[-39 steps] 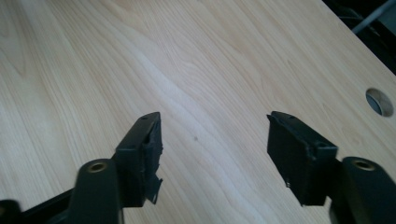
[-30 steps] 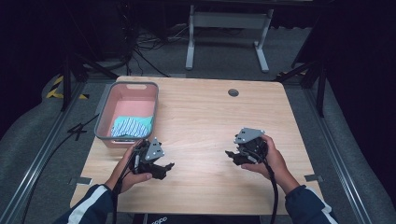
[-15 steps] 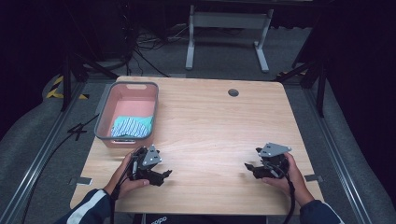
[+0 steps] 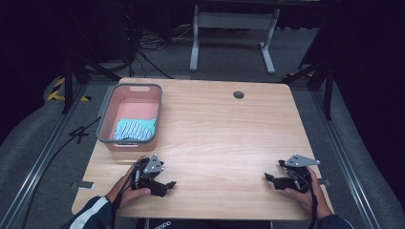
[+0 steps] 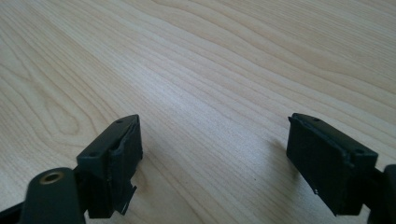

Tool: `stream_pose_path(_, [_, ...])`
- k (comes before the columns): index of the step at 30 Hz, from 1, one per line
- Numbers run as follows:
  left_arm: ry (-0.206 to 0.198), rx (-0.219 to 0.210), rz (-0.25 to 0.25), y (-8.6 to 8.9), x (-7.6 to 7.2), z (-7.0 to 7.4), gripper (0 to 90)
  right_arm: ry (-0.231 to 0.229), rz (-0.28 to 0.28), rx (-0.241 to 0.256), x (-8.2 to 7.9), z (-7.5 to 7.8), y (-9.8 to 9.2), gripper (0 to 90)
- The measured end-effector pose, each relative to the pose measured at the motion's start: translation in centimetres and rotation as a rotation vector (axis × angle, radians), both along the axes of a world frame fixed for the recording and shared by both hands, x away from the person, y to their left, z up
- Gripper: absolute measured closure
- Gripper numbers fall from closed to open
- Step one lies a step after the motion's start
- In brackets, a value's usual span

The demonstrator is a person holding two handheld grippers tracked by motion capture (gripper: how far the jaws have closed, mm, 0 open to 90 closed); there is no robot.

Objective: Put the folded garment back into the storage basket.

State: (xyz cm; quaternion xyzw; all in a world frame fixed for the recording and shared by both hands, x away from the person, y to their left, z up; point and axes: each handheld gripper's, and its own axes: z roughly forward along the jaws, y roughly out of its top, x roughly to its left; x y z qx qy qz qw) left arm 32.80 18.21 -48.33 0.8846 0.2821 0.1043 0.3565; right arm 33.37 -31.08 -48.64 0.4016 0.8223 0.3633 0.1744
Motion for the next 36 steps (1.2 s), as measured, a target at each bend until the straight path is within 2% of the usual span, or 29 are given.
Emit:
stream_pose_path(10, [0.007,0.015,0.03,-0.04,0.11,0.01,9.0,0.001,-0.015,-0.004,-0.04,-0.02,0.12,16.4])
stream_pose_path(16, [0.019,0.023,0.047,-0.22,0.32,-0.09,2.9,0.001,-0.015,-0.003,-0.03,-0.02,0.11,16.4])
stream_pose_path(36, [0.025,0.027,0.039,-0.37,0.31,-0.13,0.0,-0.001,-0.02,-0.006,-0.01,-0.03,0.12,15.5])
